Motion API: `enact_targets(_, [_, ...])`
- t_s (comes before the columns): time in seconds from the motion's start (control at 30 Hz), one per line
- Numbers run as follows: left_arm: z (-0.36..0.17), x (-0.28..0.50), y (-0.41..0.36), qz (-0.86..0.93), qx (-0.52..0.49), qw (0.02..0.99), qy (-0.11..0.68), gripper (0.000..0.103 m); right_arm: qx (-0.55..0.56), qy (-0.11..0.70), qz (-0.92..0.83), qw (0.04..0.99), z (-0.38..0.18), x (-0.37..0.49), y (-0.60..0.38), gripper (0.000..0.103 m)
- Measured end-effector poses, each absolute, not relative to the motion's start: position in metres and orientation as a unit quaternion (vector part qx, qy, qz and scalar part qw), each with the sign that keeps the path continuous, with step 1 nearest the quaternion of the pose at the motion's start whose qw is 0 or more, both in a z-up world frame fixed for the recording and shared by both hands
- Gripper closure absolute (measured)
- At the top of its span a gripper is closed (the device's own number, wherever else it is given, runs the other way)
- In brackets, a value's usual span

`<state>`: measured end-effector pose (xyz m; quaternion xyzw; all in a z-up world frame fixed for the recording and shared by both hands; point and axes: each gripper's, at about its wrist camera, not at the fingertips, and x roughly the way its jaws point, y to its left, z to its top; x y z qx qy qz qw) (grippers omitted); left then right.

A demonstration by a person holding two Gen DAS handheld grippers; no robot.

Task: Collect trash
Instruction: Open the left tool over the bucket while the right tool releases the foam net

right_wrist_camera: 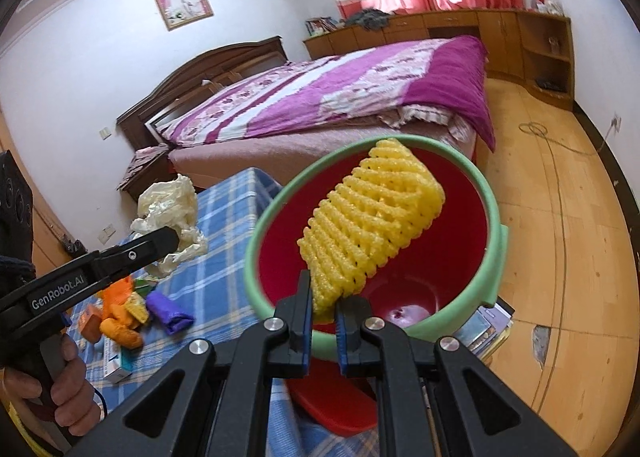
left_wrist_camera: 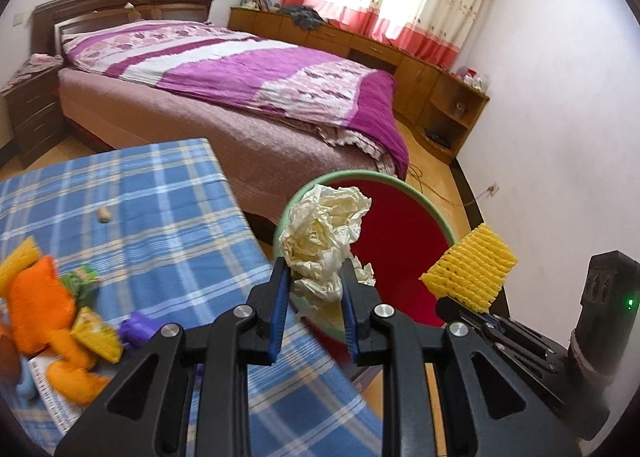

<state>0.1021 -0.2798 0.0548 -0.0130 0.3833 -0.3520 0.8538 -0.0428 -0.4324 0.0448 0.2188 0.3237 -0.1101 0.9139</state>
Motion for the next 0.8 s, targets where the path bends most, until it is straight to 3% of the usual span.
enact_targets(0.37, [0.032, 0.109, -0.323, -0.373, 0.007, 0.835, 0.405, 0.078, 0.224, 0.327, -0.130, 0.909, 0.031, -0.039, -0.456, 0.087])
enact_targets(0.47, [0.030, 0.109, -0.326, -0.374, 0.007, 0.833, 0.407, 0.066, 0.228, 0.327, -0.130, 0.908, 0.028, -0.040, -0.459, 0.075])
enact_targets(0.57, [0.031, 0.110, -0.326, -0.367, 0.007, 0.838, 0.404, 0.057, 0.237, 0.327, -0.129, 0.906, 0.026, -0.040, -0.462, 0.071])
enact_targets(0.8, [0.037, 0.107, -0.317, -0.361, 0.003, 0.844, 0.397, 0.056, 0.243, 0.320, -0.131, 0.906, 0.028, -0.043, -0.463, 0.065])
